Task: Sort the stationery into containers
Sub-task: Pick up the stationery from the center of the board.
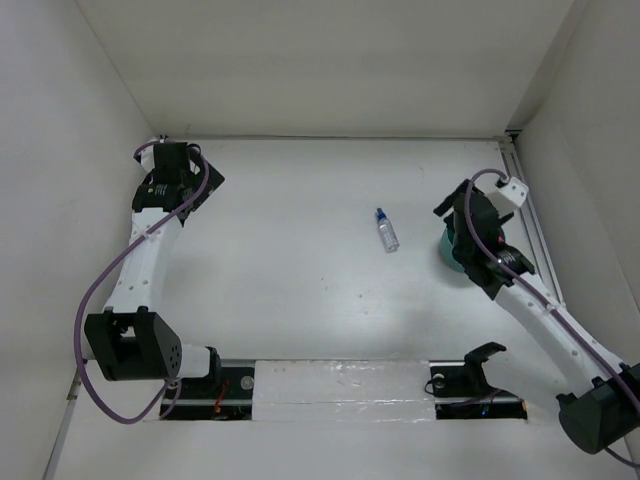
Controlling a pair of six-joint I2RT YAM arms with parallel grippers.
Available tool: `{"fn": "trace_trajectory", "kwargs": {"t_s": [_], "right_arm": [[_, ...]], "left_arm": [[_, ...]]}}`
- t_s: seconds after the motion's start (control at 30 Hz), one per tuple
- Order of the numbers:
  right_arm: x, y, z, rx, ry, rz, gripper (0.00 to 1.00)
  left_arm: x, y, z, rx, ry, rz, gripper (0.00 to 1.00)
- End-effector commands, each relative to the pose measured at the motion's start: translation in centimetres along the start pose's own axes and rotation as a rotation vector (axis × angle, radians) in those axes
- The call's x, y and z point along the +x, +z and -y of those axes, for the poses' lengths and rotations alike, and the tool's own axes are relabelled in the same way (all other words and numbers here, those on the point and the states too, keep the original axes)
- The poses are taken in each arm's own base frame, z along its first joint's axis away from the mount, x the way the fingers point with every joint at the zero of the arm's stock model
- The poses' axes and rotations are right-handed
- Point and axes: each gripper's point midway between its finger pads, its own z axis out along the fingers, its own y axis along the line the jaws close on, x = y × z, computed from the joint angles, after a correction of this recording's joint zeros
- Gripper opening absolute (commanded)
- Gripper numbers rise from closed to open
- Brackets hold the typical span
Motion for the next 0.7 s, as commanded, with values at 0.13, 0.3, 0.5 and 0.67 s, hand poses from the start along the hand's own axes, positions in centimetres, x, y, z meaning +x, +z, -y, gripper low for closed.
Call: {"fn": "trace_trajectory", "kwargs": {"t_s": [0.13, 0.3, 0.5, 0.67], "right_arm": [[3.7, 0.1, -13.4, -0.469, -0.457, -0.3, 0.81], [7.1, 0.8, -16.7, -0.576, -0.576, -0.422, 0.82], [8.8, 1.6, -17.0, -0.58, -0.619, -0.499, 0.83], [4.1, 0.3, -14.9, -0.495, -0.523, -0.355, 0.85]], "left_arm": [[0.0, 0.0, 0.4, 0.03, 0.008, 0.005, 1.0], [0.0, 0.0, 0.4, 0.03, 0.008, 0.005, 1.0], [0.6, 0.4, 1.4, 0.084, 0.046, -0.032, 1.0], [5.0, -0.9, 6.8, 0.351, 0.191, -0.162, 1.0]]}}
